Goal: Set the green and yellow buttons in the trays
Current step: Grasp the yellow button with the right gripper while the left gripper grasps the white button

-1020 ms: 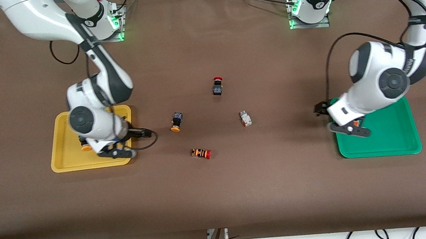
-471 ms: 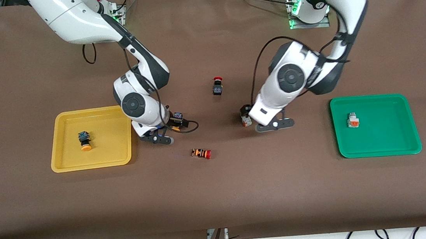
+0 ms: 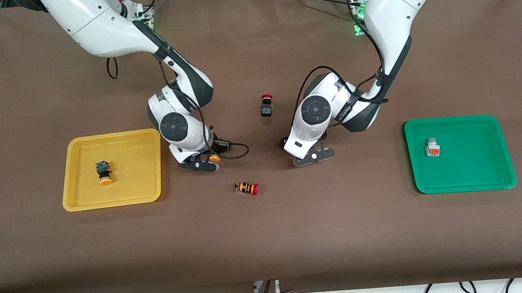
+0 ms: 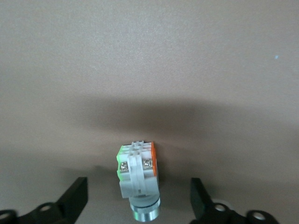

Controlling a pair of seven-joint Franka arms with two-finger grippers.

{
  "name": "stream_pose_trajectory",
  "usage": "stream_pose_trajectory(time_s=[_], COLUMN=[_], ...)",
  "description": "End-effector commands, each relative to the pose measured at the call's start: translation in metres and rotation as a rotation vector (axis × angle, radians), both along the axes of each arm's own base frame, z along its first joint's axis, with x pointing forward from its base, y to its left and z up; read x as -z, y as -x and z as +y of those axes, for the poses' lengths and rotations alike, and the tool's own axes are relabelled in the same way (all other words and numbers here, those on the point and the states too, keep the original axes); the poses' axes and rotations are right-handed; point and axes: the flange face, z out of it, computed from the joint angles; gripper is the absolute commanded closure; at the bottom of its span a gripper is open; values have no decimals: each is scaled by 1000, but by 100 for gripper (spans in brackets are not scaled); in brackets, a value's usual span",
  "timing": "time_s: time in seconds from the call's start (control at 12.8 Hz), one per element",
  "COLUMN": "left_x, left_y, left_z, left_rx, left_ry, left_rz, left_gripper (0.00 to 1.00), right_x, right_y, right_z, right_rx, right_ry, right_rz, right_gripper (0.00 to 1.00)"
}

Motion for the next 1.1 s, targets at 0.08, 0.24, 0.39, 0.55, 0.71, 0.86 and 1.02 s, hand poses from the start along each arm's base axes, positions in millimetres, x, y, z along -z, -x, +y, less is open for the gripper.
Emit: stream_pose_trajectory(time_s=[0.08,0.24,0.39,0.55,0.71,0.86,1.02], left_x=[-7,-4,-14,-37,-76,-111,-134], left_y=[-4,-3,-8,-12,-31,-51,-70], left_z=[-4,-4,-3,9,41,85,146], left_rx=[-4,1,-7,-15,20,80,172], left_ry=[-24,-25,-25,-73,-141,-191,-197], left_rz=[-33,-28,-37,-20,22,93,161], left_gripper=[95,100,100,100,100,100,100], right_x=[-22,-55,-80,-89,-83,-69,-50], right_y=[-7,-26,-47,-64,-76,-80,-80], right_z=[-3,-29,-72,-129,-188,-225,-239], right_rx=[0,-19,-114,-189,-286,-330,-333], right_ry=[-7,3,16,55,82,93,101], right_rz=[-38,-43,-19,-9,22,42,68], right_gripper=[100,100,100,100,100,100,100])
